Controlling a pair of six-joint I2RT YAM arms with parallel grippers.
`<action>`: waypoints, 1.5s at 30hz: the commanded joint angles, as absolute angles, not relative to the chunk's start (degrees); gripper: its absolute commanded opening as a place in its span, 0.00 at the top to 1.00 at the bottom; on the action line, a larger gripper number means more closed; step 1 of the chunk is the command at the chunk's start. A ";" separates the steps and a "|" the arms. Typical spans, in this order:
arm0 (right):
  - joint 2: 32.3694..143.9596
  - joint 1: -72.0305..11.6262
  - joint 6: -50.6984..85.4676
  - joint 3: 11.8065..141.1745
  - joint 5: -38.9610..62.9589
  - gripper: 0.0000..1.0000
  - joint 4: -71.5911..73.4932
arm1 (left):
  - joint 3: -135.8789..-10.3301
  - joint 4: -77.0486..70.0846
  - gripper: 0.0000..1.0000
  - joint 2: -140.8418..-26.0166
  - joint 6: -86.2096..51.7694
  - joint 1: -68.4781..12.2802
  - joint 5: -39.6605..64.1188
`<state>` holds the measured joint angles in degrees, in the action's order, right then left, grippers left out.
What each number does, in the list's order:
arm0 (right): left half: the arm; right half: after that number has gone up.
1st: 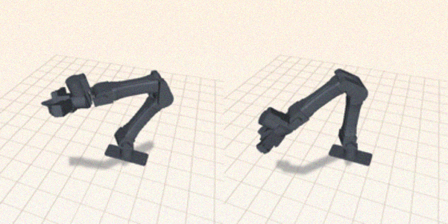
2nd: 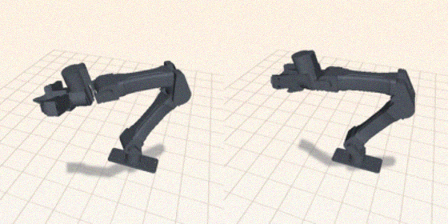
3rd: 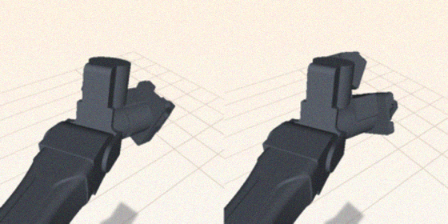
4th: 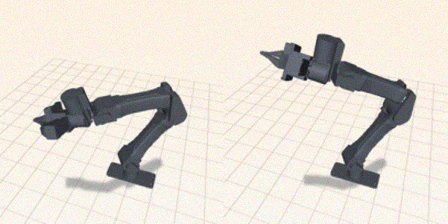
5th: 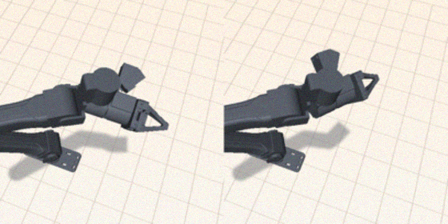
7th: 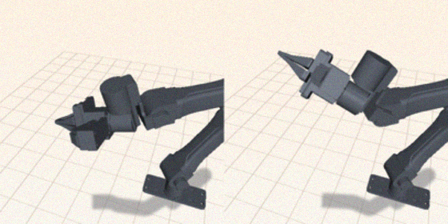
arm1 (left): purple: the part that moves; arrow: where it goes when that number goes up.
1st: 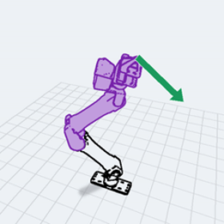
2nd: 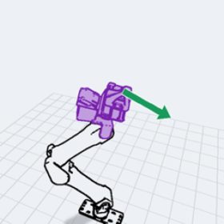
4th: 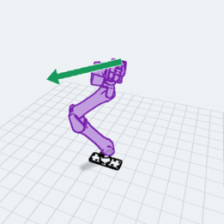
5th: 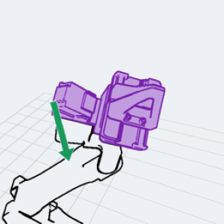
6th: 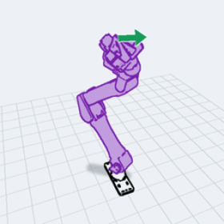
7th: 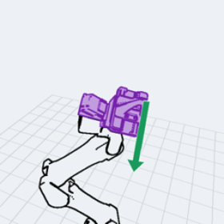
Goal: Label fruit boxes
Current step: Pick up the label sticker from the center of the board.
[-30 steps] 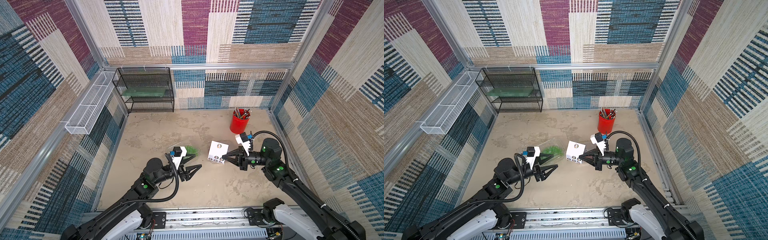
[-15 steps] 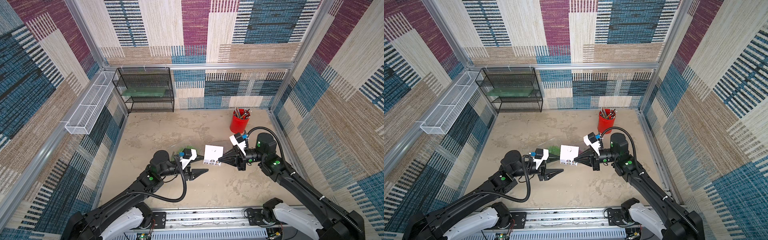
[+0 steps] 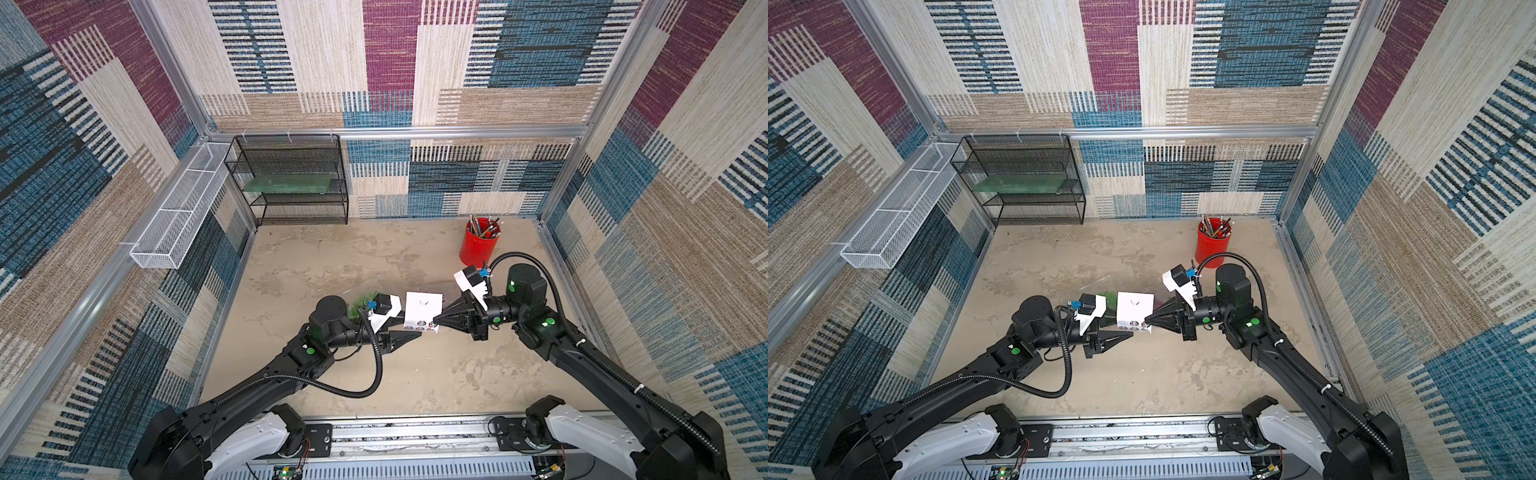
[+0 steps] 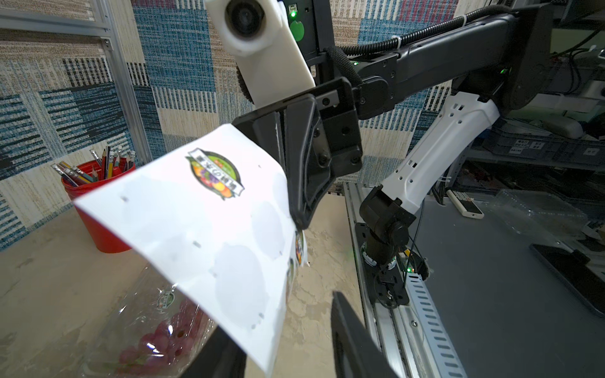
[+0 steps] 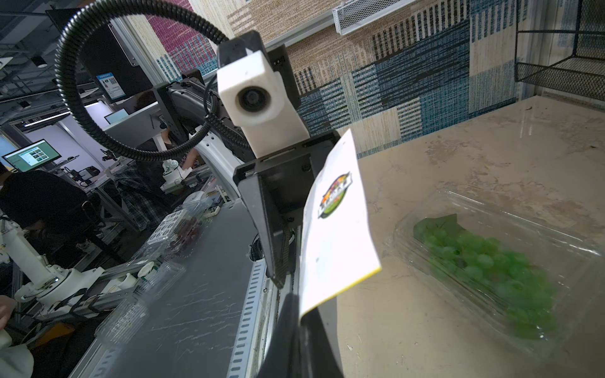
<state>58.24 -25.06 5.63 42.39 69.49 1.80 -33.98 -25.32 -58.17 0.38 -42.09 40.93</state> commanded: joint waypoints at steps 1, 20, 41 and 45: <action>58.39 -25.15 4.93 42.99 70.33 0.97 2.33 | -34.66 -28.62 0.61 -58.46 -0.21 -42.21 41.39; 58.45 -25.17 4.39 43.35 70.63 0.97 2.06 | -35.95 -26.19 0.77 -59.50 0.88 -42.98 41.30; 57.98 -25.12 4.66 43.59 69.93 0.97 2.00 | -36.56 -24.14 0.82 -59.62 1.49 -43.15 41.11; 57.93 -25.15 4.66 43.76 69.88 0.97 2.04 | -36.64 -24.02 0.82 -59.99 1.49 -43.15 41.11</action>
<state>58.11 -25.10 5.10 43.13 69.89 1.65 -36.12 -24.60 -59.68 0.23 -43.13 40.82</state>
